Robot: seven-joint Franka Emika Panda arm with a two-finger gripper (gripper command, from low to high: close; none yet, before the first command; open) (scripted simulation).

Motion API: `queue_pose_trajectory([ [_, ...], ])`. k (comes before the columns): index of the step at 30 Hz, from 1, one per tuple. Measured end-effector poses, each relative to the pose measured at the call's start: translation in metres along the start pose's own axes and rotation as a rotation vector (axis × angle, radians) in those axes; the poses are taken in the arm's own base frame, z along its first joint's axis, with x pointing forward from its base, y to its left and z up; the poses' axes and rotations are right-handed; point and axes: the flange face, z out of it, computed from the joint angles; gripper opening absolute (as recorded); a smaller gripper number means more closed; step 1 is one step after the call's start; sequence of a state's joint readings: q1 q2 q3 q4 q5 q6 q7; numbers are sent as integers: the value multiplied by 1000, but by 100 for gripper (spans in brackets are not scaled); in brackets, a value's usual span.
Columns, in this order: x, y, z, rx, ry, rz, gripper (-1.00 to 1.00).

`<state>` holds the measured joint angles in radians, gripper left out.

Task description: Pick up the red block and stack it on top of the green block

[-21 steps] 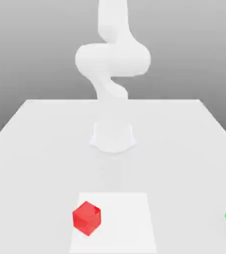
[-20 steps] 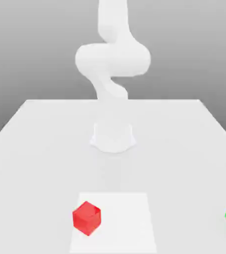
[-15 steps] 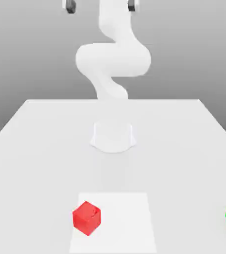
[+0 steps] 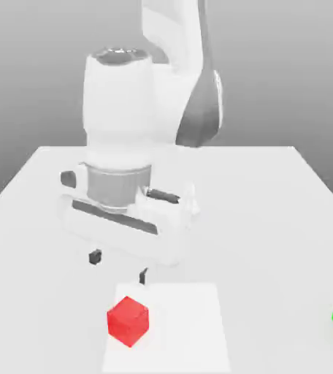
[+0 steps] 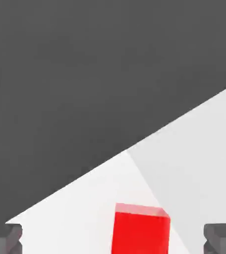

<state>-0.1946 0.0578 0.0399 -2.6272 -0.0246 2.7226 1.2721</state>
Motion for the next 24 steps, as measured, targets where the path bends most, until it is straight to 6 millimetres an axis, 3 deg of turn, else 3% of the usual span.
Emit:
queue_pose_trajectory([
  [6,-4,10,75,-33,-19,26,0],
  [7,-4,11,83,-33,-19,26,-100],
  [13,-4,11,87,-32,-18,26,-100],
  [15,-4,10,76,-32,-18,27,-100],
  [19,-3,9,35,-32,-19,26,-100],
  [21,-32,-8,23,-35,-20,-44,-100],
  [24,-102,-36,15,-39,-21,-192,-100],
])
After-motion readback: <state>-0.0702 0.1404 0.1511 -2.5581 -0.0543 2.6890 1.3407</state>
